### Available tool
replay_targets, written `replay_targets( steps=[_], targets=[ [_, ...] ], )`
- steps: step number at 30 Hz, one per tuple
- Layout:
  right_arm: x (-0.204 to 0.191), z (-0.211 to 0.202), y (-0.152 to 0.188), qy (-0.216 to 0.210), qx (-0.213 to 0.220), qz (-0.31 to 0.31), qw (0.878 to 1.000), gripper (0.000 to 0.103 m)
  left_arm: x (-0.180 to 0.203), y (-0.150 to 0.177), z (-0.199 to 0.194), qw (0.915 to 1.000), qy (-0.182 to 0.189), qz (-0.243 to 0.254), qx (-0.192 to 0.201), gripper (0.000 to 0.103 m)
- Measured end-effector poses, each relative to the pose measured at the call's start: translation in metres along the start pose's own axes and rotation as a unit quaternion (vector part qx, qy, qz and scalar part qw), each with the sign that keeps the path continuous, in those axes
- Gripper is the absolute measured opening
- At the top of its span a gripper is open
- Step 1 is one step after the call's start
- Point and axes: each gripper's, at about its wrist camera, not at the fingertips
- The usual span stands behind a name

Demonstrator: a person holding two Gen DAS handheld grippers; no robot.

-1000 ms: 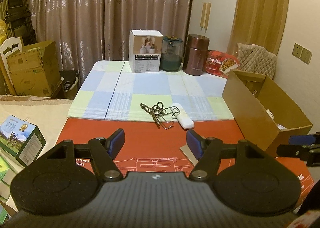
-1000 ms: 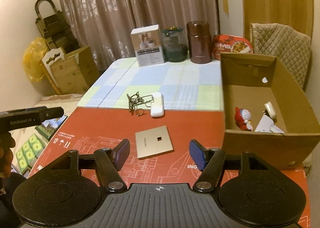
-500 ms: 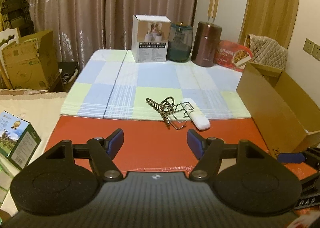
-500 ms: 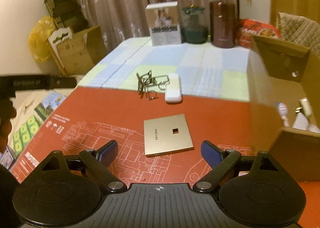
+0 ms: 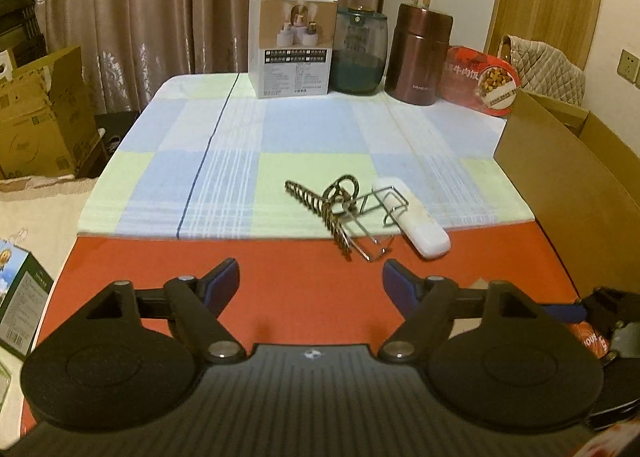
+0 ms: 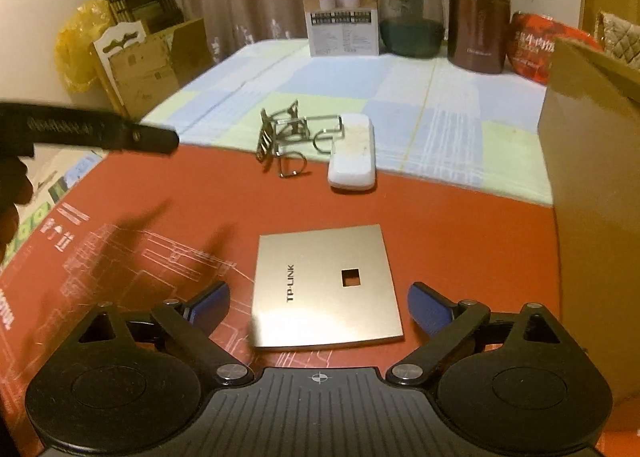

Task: Organize rigid objects
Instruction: 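Grasp the gold TP-LINK panel with the right gripper, then grasp the metal wire holder with the left gripper while the right gripper holds the panel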

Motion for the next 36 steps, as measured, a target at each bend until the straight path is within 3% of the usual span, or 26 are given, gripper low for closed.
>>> replay_targets(
  steps=[6, 14, 16, 19, 25, 31, 33, 36],
  targets=[
    [-0.011, 0.018, 0.003, 0.029, 0.001, -0.043, 0.999, 0.093, -0.007, -0.008, 0.012, 0.9999, -0.009, -0.008, 0.001, 0.085],
    [-0.012, 0.02, 0.0, 0.027, 0.002, -0.038, 0.999, 0.092, -0.005, -0.01, 0.022, 0.9999, -0.008, 0.009, -0.007, 0.086],
    [-0.015, 0.02, 0.0, 0.027, 0.005, -0.042, 0.999, 0.085, -0.005, -0.01, 0.025, 0.9999, -0.006, 0.009, -0.01, 0.086],
    [-0.016, 0.02, -0.002, 0.026, 0.003, -0.042, 0.999, 0.085, -0.006, -0.01, 0.028, 0.9999, 0.002, 0.004, -0.012, 0.086],
    [-0.005, 0.019, -0.011, 0.048, 0.014, -0.016, 0.999, 0.085, -0.006, -0.011, 0.035, 0.9999, 0.013, 0.0, -0.009, 0.084],
    [0.015, 0.021, -0.034, 0.068, 0.029, 0.006, 0.997, 0.085, -0.001, -0.013, 0.053, 0.9994, 0.033, 0.004, -0.004, 0.059],
    [0.021, 0.022, -0.039, 0.074, 0.033, 0.011, 0.997, 0.085, 0.004, -0.013, 0.061, 0.9992, 0.037, 0.016, -0.003, 0.043],
    [0.032, 0.022, -0.044, 0.08, 0.035, 0.025, 0.996, 0.085, 0.011, -0.012, 0.072, 0.9983, 0.048, 0.033, -0.005, 0.037]
  ],
)
Point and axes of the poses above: each gripper's, at about its wrist camera, not at the fingertips, and z roughly the way its jaws point, x to its right, y to its underside, and after that the axes turned 13 degrees about y, right-handed
